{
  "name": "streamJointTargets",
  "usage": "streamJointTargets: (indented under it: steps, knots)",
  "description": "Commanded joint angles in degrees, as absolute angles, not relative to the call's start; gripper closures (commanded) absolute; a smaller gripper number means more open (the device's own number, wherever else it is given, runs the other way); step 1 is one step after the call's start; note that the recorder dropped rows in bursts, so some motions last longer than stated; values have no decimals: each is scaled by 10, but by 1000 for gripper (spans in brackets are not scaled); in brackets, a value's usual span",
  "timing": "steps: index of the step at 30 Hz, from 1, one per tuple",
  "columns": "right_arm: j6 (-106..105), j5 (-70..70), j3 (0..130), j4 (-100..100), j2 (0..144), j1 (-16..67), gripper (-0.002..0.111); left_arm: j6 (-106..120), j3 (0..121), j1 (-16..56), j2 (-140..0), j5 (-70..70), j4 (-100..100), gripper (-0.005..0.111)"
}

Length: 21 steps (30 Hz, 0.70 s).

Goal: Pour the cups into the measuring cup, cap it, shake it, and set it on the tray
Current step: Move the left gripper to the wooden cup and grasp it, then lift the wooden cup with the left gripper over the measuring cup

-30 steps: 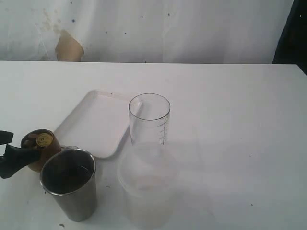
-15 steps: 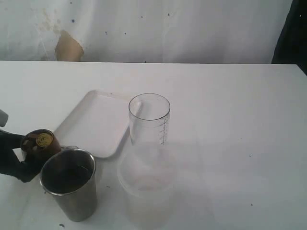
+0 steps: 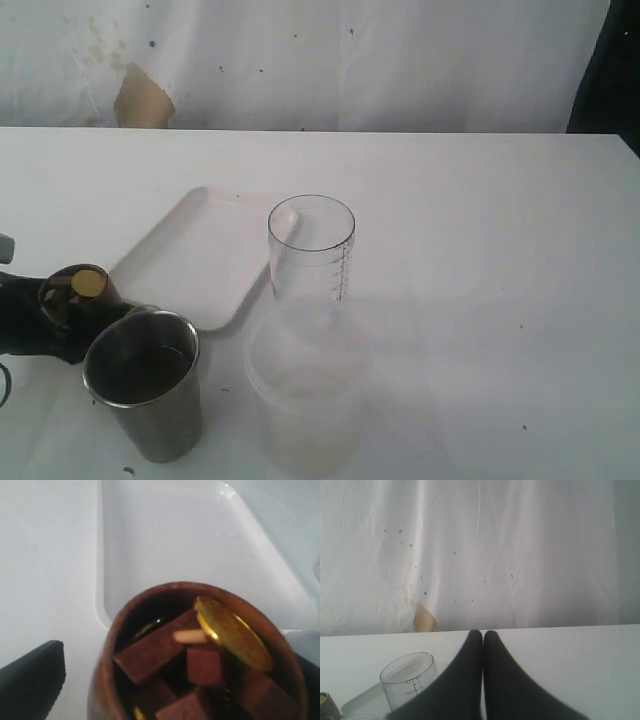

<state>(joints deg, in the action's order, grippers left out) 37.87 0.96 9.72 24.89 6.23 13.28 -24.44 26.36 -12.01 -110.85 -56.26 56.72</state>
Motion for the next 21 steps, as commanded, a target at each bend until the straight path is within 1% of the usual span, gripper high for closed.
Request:
streamJointTargets:
  steps: [1, 2, 4, 6, 7, 11, 17, 21]
  knots:
    - [381, 4, 96, 254, 59, 129, 108, -219, 261, -119, -1134, -581, 552, 2]
    - [381, 4, 96, 254, 59, 129, 108, -216, 261, -119, -1140, -585, 552, 4]
    - [381, 4, 96, 254, 59, 129, 108, -191, 261, -119, -1146, -586, 552, 15]
    - [381, 4, 96, 254, 59, 129, 108, -158, 261, -119, -1147, -587, 552, 38]
    - [381, 4, 96, 254, 59, 129, 108, -149, 261, -119, -1147, -591, 554, 56]
    - [381, 4, 96, 254, 59, 129, 108, -149, 261, -119, -1147, -617, 574, 106]
    - [381, 4, 96, 254, 59, 129, 108, -165, 261, -119, -1135, -697, 579, 107]
    - [381, 4, 96, 254, 59, 129, 108, -200, 261, -119, -1087, -700, 562, 107]
